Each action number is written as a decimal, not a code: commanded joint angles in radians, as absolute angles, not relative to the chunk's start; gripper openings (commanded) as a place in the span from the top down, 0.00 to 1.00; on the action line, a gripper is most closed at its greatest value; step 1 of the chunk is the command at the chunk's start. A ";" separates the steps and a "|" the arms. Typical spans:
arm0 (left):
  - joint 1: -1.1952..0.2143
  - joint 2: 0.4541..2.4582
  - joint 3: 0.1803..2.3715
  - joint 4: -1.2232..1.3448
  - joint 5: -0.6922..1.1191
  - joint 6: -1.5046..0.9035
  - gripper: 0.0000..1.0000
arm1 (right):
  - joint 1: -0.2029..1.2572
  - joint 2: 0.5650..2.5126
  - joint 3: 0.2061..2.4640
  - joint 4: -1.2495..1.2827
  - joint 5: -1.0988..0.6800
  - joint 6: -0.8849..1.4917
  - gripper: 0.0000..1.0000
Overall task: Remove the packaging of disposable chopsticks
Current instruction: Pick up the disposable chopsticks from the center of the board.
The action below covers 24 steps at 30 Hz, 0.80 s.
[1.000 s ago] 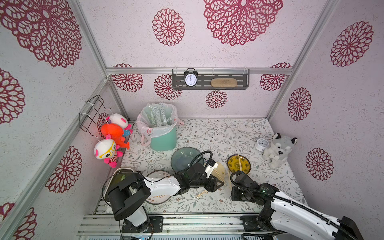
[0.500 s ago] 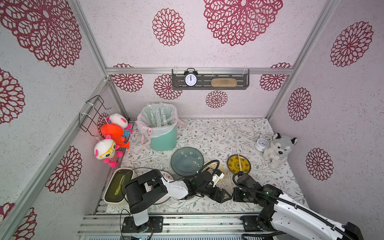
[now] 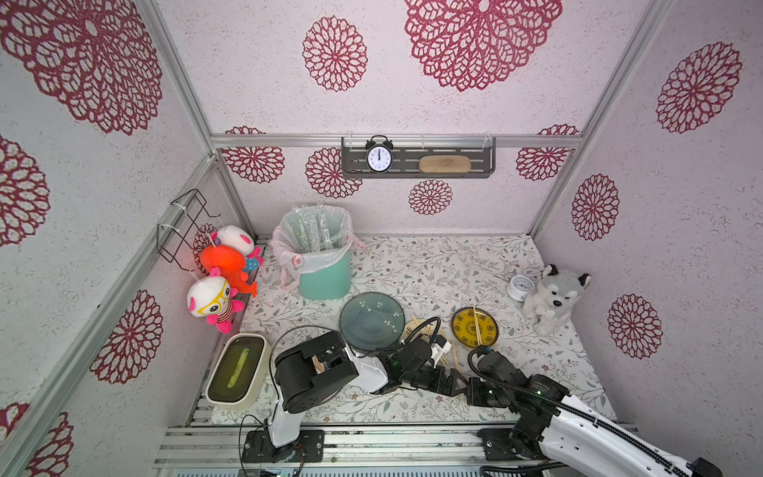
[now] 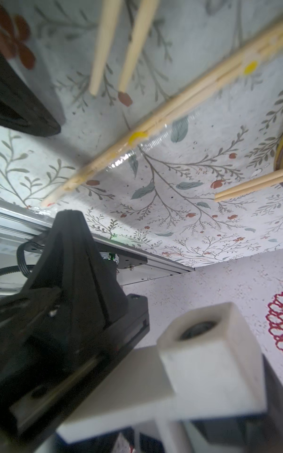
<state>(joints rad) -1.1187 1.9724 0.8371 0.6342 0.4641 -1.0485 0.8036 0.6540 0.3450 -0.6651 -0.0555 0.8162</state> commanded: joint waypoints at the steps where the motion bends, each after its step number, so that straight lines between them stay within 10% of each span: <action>1: -1.133 2.038 0.870 0.654 0.426 -1.127 0.06 | 0.810 0.629 0.354 -0.637 -0.108 0.824 1.00; 13: -1.170 1.944 0.861 0.357 0.203 -1.071 0.18 | 0.810 0.530 0.481 -0.854 0.064 0.841 1.00; 18: -1.196 1.898 0.955 0.063 0.106 -0.999 0.19 | 0.809 0.460 0.531 -0.862 0.129 0.847 0.73; 24: -1.276 1.953 1.093 -0.141 -0.003 -0.982 0.22 | 0.810 0.399 0.557 -0.771 0.176 0.810 0.71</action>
